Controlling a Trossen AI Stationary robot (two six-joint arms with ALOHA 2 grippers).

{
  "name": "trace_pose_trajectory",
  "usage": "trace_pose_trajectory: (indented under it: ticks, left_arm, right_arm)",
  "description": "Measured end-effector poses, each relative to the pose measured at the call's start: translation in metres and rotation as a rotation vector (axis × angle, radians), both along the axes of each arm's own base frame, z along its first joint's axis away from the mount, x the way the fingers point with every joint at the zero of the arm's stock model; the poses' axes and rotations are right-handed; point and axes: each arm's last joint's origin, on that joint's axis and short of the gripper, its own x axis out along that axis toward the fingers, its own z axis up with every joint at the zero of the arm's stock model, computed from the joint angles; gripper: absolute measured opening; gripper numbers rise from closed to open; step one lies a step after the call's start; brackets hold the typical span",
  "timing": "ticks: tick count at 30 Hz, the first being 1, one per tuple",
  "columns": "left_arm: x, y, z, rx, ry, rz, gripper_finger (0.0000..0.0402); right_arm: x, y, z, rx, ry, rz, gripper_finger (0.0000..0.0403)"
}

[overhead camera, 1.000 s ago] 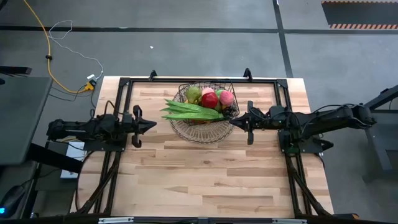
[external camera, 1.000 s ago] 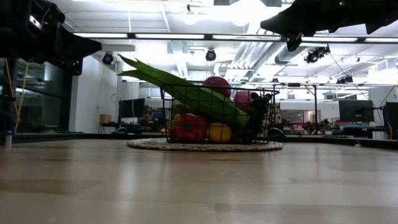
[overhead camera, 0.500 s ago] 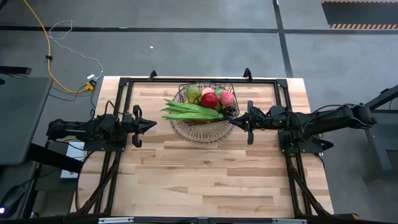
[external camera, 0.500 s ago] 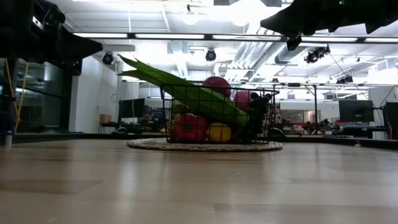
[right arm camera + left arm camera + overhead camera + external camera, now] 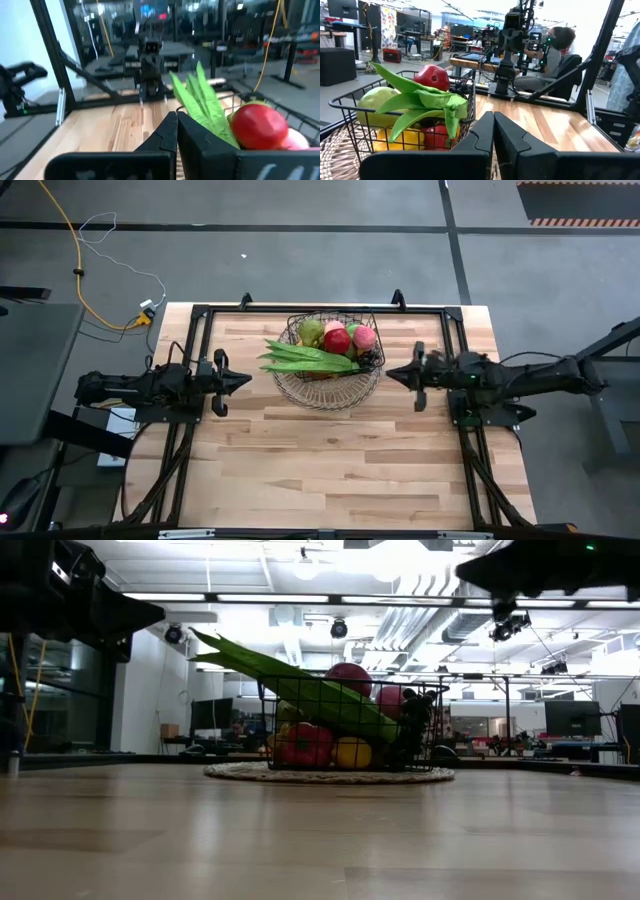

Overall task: Build produce basket
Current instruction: Return to Home Position

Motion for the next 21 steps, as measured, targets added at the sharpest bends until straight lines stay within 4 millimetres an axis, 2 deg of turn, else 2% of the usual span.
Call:
trace_pose_trajectory:
  ticks: [6, 11, 16, 21]
  left_arm:
    - [0.000, 0.000, 0.000, 0.000, 0.000, 0.001, 0.0000]
    - [0.000, 0.000, 0.000, 0.000, 0.000, 0.001, 0.0000]
    - [0.000, 0.000, 0.000, 0.000, 0.000, 0.002, 0.0000]
    - [0.000, 0.000, 0.000, 0.000, 0.000, 0.002, 0.0000]
  right_arm:
    - [-0.036, -0.001, -0.010, 0.006, -0.128, -0.044, 0.0000]
    - [-0.053, -0.001, -0.015, 0.028, -0.144, -0.045, 0.0000]
    - [-0.061, -0.001, -0.020, 0.032, -0.195, -0.026, 0.0000]
    - [-0.056, -0.001, -0.050, 0.069, -0.229, -0.015, 0.0000]
